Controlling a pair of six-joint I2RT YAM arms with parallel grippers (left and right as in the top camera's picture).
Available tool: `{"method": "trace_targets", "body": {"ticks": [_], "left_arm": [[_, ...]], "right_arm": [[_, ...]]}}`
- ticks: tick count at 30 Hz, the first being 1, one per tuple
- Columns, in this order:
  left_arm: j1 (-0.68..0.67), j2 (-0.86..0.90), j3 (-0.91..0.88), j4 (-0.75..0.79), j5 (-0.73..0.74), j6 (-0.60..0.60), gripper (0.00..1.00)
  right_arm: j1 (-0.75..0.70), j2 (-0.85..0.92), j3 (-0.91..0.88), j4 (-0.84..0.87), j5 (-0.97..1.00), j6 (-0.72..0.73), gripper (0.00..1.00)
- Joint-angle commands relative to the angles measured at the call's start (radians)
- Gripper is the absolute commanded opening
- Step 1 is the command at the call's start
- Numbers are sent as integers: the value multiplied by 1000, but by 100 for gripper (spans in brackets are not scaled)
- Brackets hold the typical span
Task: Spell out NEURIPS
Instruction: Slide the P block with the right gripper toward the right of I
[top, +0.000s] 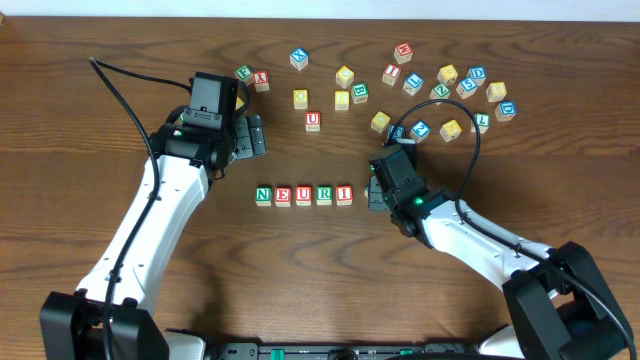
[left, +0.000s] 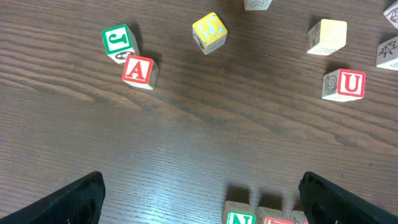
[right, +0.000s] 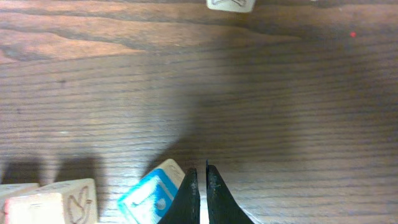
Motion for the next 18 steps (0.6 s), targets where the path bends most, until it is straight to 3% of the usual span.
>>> {"method": "trace_targets", "body": {"ticks": [1, 18], "left_arm": [[2, -18, 31, -1, -2, 2, 98], [2, -18, 31, 0, -2, 3, 98]], "right_arm": [[-24, 9, -5, -23, -2, -14, 1], [-77, 9, -5, -138, -181, 69, 1]]}}
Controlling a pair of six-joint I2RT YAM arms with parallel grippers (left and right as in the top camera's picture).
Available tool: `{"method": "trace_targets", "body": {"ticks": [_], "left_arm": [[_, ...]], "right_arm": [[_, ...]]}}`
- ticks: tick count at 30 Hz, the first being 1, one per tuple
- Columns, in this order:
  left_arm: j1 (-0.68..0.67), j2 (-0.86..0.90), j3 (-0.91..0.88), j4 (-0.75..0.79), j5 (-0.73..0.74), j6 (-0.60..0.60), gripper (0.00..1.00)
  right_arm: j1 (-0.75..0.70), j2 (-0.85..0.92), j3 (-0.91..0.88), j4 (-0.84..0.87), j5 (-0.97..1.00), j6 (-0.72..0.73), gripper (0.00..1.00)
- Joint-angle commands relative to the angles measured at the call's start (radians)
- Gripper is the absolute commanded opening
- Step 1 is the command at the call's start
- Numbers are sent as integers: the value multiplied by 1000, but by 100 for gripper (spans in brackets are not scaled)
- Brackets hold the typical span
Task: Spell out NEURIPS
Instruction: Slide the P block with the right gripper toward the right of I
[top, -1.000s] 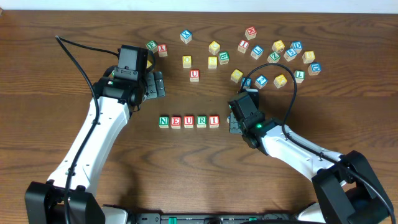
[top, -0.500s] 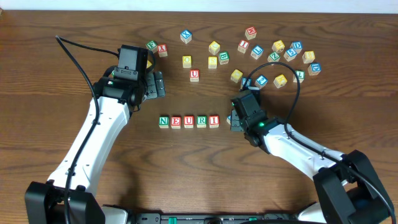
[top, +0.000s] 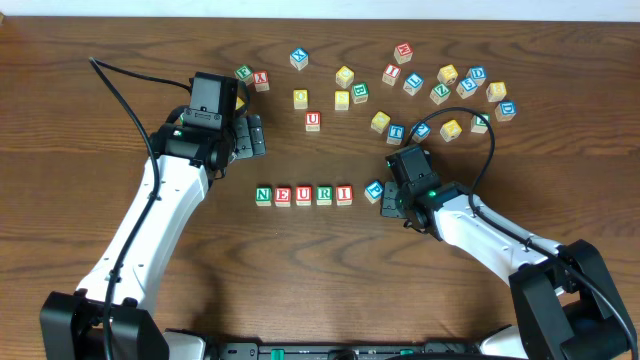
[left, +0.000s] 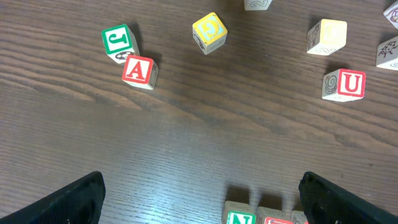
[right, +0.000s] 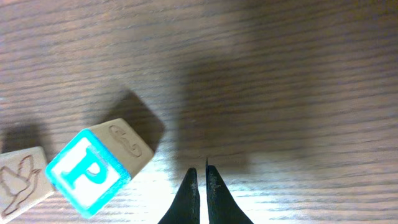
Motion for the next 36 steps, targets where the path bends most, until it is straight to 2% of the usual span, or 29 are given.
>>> {"method": "trace_targets", "body": {"ticks": [1, 26, 36], "left_arm": [[2, -18, 31, -1, -2, 2, 98], [2, -18, 31, 0, -2, 2, 98], [2, -18, 31, 0, -2, 2, 98]], "right_arm": [[9, 9, -5, 8, -37, 29, 1], [22, 9, -5, 14, -94, 86, 1], [66, 9, -5, 53, -13, 81, 1]]}}
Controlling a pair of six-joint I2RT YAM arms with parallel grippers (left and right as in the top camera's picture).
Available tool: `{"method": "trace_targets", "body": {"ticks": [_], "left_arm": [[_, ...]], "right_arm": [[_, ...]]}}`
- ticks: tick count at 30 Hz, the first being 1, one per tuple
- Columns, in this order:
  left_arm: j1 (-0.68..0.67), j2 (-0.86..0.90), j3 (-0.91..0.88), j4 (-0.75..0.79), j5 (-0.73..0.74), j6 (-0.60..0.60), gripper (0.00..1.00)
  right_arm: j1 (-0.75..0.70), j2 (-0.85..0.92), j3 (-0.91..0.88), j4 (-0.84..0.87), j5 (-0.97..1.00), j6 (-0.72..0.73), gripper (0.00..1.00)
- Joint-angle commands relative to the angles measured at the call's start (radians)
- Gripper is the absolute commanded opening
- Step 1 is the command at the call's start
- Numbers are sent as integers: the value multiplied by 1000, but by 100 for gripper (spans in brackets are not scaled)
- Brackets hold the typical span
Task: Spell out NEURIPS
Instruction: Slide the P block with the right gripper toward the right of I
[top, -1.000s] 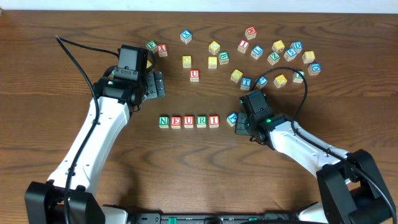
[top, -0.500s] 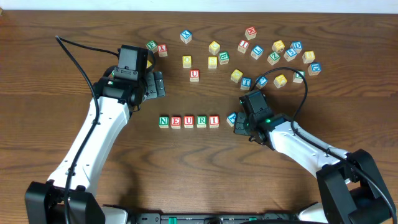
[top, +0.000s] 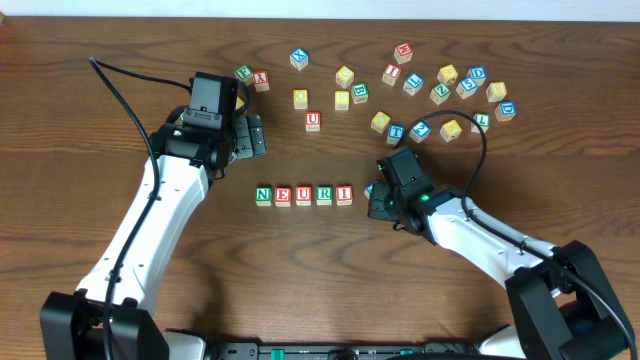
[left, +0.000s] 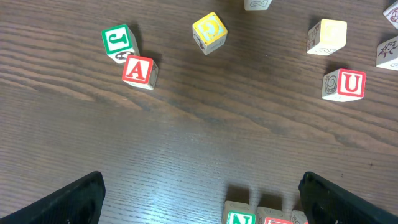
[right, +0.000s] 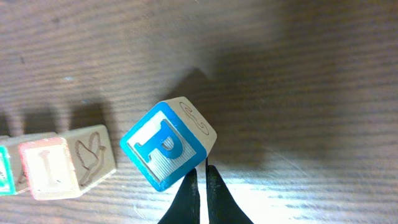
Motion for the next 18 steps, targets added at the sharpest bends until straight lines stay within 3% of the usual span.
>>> {"method": "trace_targets", "body": {"ticks": [1, 18], "left_arm": [[2, -18, 31, 0, -2, 2, 98], [2, -18, 31, 0, -2, 2, 98]], "right_arm": [[10, 9, -5, 14, 63, -5, 1], [10, 9, -5, 101, 111, -90, 1]]}}
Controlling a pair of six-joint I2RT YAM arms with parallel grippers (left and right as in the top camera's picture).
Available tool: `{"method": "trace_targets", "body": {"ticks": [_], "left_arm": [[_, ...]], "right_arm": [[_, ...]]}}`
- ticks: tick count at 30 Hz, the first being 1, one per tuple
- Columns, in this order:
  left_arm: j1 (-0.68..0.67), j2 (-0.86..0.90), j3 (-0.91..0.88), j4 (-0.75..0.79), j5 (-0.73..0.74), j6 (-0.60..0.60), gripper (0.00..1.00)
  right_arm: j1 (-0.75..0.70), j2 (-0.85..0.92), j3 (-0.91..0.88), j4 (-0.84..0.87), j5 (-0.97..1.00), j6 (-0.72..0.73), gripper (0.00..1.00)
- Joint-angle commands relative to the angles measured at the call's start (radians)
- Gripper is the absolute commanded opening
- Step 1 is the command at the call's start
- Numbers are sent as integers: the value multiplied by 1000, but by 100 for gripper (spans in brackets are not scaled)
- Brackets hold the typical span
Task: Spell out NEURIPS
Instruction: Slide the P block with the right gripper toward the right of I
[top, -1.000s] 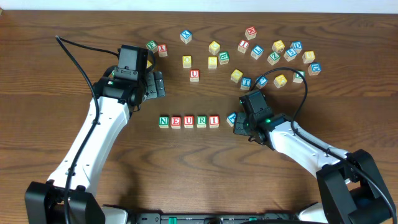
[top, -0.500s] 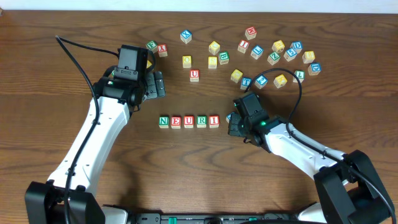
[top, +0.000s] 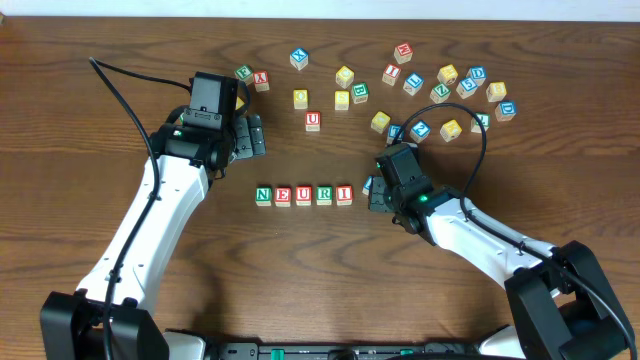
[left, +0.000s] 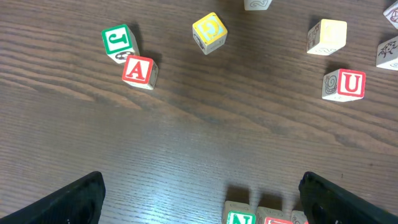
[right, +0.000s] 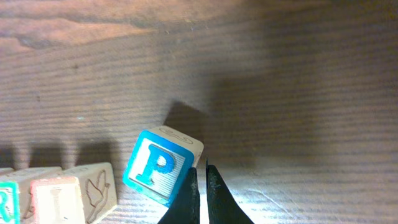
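A row of blocks reading N E U R I (top: 303, 195) lies mid-table. Just right of the I block (right: 57, 200) sits the blue P block (right: 160, 167), slightly turned and a small gap from the I. My right gripper (right: 200, 182) is shut with nothing between its fingers, its tips against the P block's right side; in the overhead view the right gripper (top: 375, 191) hides most of that block. My left gripper (top: 252, 135) hangs open above bare table left of the row, and the N block (left: 239, 218) shows between the left gripper's fingers (left: 74, 198).
Loose letter blocks are scattered along the back: green J (left: 118, 39) and red A (left: 140, 70) at the left, a yellow block (left: 209, 31), a red U (left: 345, 84), and a cluster of several blocks (top: 450, 90) at the back right.
The P block now lies nearer the I block and less turned than before. My shut right gripper has shifted slightly toward the back. The left arm has not moved.
My shut right gripper first stood over the P block next to the row's end. Then it was further right, with the P block tilted and apart from the I. Then its tips were against the block, which now sits closer to the I and squarer.
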Motion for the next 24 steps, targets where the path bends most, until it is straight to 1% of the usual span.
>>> {"method": "trace_targets", "body": {"ticks": [1, 5, 11, 19, 24], "left_arm": [[2, -18, 31, 0, -2, 2, 98], [2, -18, 31, 0, -2, 2, 98], [2, -18, 31, 0, -2, 2, 98], [2, -18, 31, 0, -2, 3, 98], [2, -18, 31, -1, -2, 3, 98]], "right_arm": [[8, 9, -5, 21, 18, -37, 1], [8, 9, -5, 59, 18, -80, 1], [8, 28, -5, 116, -10, -92, 1], [8, 127, -5, 190, -39, -92, 1], [8, 134, -3, 208, -39, -100, 1]]}}
